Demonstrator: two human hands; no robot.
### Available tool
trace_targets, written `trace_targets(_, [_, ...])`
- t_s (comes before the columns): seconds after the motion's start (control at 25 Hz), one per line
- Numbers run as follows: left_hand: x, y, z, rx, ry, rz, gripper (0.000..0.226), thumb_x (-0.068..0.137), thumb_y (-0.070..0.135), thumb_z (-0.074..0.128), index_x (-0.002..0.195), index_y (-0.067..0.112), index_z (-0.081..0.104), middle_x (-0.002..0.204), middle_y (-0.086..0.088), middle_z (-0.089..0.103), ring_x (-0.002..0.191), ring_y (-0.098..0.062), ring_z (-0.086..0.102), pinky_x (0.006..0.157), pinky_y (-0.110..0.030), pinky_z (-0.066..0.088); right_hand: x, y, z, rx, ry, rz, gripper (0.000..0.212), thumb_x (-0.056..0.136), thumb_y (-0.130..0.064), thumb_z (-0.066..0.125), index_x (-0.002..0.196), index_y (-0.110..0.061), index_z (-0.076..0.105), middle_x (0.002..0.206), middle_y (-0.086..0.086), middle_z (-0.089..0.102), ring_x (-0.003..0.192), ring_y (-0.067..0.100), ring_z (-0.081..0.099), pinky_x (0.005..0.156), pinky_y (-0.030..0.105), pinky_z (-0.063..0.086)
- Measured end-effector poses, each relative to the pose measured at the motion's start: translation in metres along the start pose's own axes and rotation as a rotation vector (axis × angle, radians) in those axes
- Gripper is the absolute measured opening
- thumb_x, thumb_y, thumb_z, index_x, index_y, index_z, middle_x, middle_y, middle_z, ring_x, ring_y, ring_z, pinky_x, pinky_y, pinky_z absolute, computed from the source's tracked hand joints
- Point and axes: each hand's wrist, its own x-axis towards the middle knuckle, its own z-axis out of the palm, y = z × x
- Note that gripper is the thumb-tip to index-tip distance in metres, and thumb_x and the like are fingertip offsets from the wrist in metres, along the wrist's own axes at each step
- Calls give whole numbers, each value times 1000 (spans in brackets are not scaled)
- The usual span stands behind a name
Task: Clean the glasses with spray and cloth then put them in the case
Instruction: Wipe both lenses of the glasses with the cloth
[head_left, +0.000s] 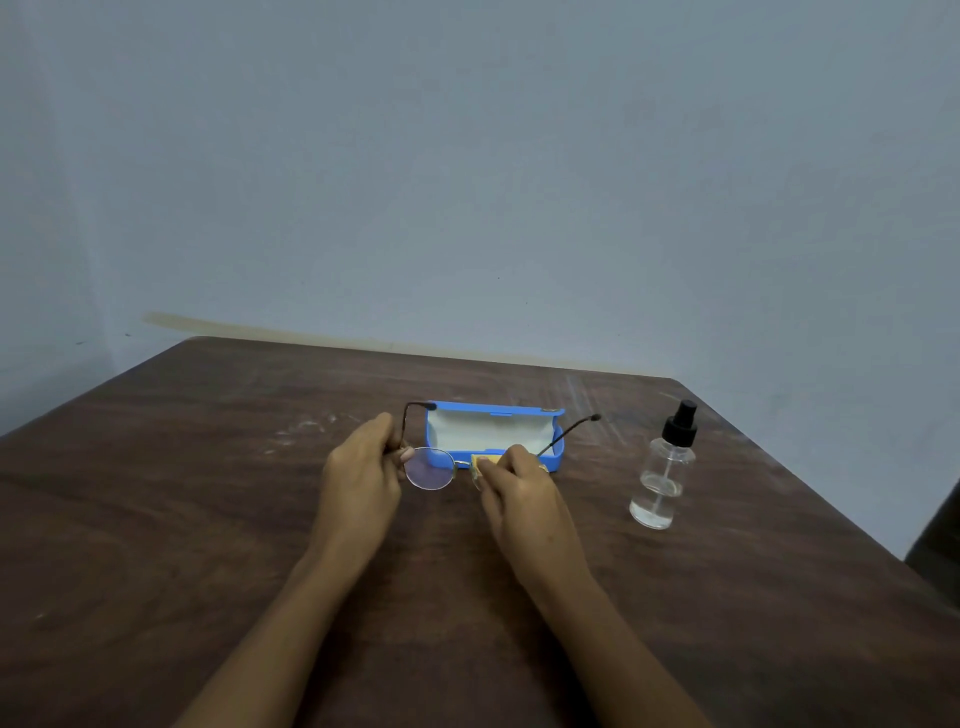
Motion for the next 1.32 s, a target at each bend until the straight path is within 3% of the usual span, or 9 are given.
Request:
trace_targets(0.08, [0, 1, -1, 11, 17, -25, 18, 73, -12, 48, 62, 1, 40, 65, -23, 55, 61, -33, 47, 50, -22, 31, 0, 2, -1, 41, -22, -29, 30, 87, -26, 45, 90, -5, 66, 80, 9, 55, 72, 26, 55, 58, 37, 49])
trace_targets(0.28, [3, -2, -2, -3, 45, -84, 16, 75, -8, 53, 66, -2, 43, 68, -21, 58, 68, -37, 53, 53, -33, 36, 0, 7, -10, 112, -69, -96, 27, 83, -26, 51, 91, -9, 71, 76, 8, 55, 68, 23, 56, 58, 34, 49])
trace_targets(0.44, [2, -2, -3, -20, 57, -133, 18, 75, -10, 52, 65, 1, 43, 63, -7, 56, 66, -30, 52, 52, -28, 36, 0, 6, -16, 88, -90, -158, 39, 82, -33, 41, 92, -12, 71, 75, 7, 55, 64, 21, 56, 54, 28, 46])
trace_targets(0.6, [3, -3, -2, -31, 72, -173, 15, 75, -10, 50, 66, -1, 43, 69, -13, 61, 75, -35, 59, 58, -32, 41, 0, 6, -22, 52, -118, -207, 38, 82, -32, 39, 95, -15, 70, 76, 6, 56, 63, 21, 57, 50, 31, 48])
trace_targets(0.8, [3, -2, -4, 5, 81, -170, 15, 76, -8, 52, 67, 1, 44, 67, -6, 56, 65, -27, 46, 52, -24, 35, -1, 5, -25, 4, -132, -197, 25, 78, -19, 52, 94, -15, 70, 75, 7, 57, 62, 23, 58, 47, 32, 51])
trace_targets(0.92, [2, -2, -4, 1, 79, -176, 17, 77, -7, 53, 67, 3, 44, 63, -3, 54, 63, -24, 44, 52, -24, 35, -2, 4, -27, -16, -140, -223, 25, 78, -20, 51, 92, -14, 71, 75, 6, 56, 63, 21, 58, 48, 29, 48])
trace_targets(1.08, [1, 0, -6, 2, 77, -159, 15, 78, -6, 52, 68, 0, 43, 66, -8, 56, 62, -22, 43, 52, -25, 34, -2, 5, -26, -41, -121, -172, 21, 75, -17, 54, 86, -14, 72, 73, 4, 56, 61, 19, 57, 47, 27, 47])
trace_targets(1.32, [2, -2, -4, 25, 22, -11, 14, 71, -16, 44, 65, -5, 38, 68, -27, 54, 62, -25, 42, 51, -22, 30, -3, 3, -21, -103, -58, -22, 15, 70, -15, 54, 69, -11, 68, 69, 4, 55, 59, 22, 57, 45, 20, 32])
